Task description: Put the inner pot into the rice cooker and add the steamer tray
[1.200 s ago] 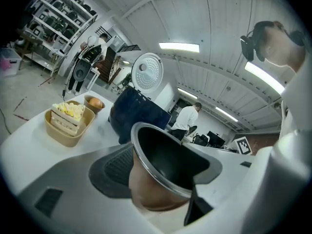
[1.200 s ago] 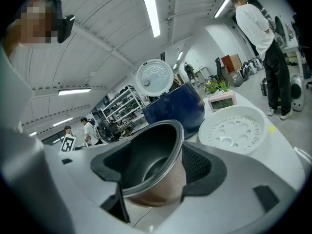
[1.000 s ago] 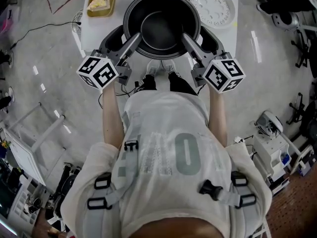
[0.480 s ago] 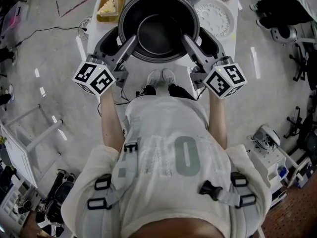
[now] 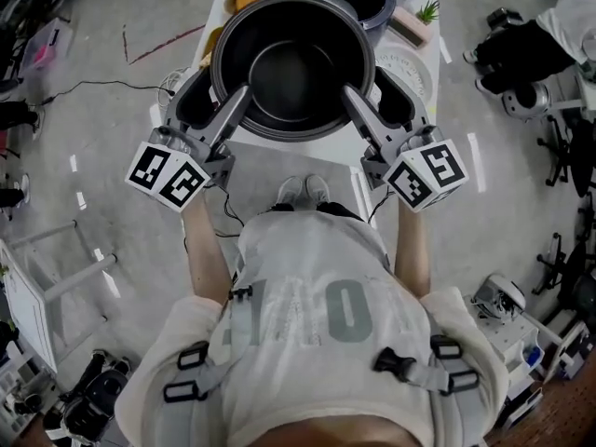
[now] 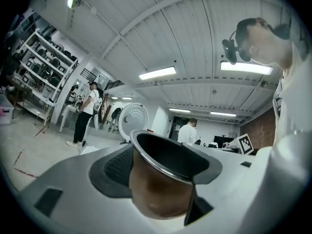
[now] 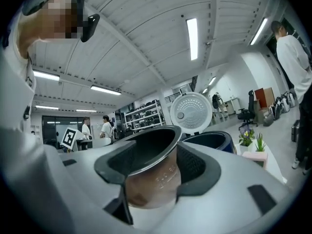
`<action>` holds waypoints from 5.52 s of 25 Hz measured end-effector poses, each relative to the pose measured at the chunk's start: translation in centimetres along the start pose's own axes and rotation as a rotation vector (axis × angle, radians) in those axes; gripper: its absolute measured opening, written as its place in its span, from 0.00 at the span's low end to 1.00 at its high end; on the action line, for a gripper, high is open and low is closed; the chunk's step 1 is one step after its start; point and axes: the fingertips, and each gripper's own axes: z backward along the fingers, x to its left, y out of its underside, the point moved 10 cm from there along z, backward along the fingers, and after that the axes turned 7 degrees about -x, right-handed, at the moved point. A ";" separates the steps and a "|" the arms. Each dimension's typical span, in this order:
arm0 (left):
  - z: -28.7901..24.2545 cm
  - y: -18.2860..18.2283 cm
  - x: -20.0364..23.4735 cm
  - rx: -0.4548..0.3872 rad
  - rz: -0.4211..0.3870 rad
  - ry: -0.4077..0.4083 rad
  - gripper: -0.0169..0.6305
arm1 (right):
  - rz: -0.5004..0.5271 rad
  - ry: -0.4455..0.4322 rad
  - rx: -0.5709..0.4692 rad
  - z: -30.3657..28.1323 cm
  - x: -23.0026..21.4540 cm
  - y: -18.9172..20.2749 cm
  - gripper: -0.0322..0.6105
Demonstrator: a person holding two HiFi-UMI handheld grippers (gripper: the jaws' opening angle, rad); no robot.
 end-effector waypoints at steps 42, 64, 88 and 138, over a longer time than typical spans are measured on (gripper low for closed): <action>-22.8 -7.6 7.1 0.246 -0.097 0.099 0.48 | -0.036 0.115 -0.012 -10.8 -13.1 -12.3 0.42; -27.1 0.6 10.9 0.488 -0.128 0.054 0.48 | -0.009 0.260 0.315 -13.3 -19.3 -4.0 0.42; -28.5 3.7 9.4 0.579 -0.252 0.057 0.48 | 0.178 0.316 0.502 -14.8 -19.4 -0.9 0.41; -14.6 2.2 -12.8 -0.051 -0.292 0.125 0.11 | 0.290 0.657 -0.086 10.6 -2.1 -5.6 0.14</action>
